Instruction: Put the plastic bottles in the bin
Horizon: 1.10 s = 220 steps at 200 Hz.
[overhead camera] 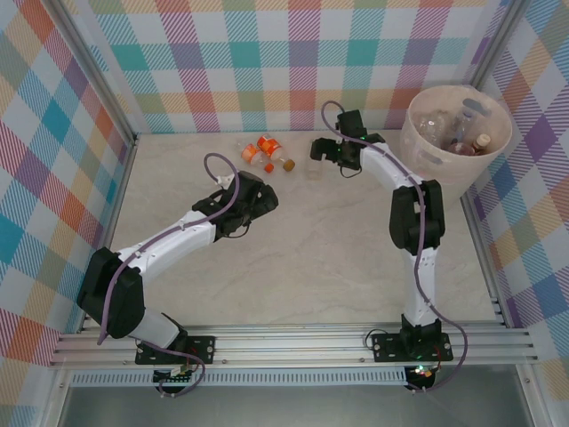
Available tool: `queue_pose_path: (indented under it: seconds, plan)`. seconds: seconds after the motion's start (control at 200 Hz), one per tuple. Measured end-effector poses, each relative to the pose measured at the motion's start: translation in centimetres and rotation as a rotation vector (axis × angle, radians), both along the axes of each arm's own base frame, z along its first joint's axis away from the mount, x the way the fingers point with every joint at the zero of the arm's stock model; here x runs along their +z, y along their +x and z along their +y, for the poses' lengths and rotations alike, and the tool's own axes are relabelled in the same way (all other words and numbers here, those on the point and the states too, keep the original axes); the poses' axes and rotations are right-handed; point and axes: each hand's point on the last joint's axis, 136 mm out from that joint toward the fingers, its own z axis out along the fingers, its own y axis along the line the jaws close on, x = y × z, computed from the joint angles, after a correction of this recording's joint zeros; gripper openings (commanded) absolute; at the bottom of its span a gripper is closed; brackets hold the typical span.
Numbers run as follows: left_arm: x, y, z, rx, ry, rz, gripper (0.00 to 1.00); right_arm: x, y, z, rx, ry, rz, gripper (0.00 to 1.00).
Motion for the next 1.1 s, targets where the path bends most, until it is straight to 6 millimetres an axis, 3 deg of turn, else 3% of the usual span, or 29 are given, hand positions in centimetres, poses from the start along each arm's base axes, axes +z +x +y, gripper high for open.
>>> queue_pose_path:
  seconds: [0.285, 0.365, 0.445, 0.6, 0.965, 1.1]
  plan:
    - [-0.2, 0.0, 0.4, 0.011, 0.003, 0.004, 1.0, -1.9, 3.0, 2.8, -0.035, -0.097, -0.021, 0.99]
    - [-0.3, 0.0, 0.6, 0.016, 0.008, 0.004, 1.0, -3.4, 3.1, 3.0, -0.044, -0.133, 0.001, 0.97]
    - [-0.5, -0.3, 1.0, 0.022, 0.013, 0.007, 1.0, -4.9, 2.9, 2.9, -0.059, -0.163, 0.033, 0.87]
    - [-0.7, -0.7, 1.9, 0.04, 0.022, 0.017, 1.0, -6.8, 2.4, 2.8, -0.067, -0.216, 0.075, 0.83]
    - [-1.1, -0.8, 2.1, 0.046, 0.021, 0.027, 1.0, -7.0, 2.6, 2.5, -0.039, -0.26, 0.054, 0.64]
    - [-1.1, -0.8, 2.1, 0.046, 0.021, 0.027, 1.0, -6.4, 1.7, 2.1, -0.001, -0.282, 0.04, 0.58]
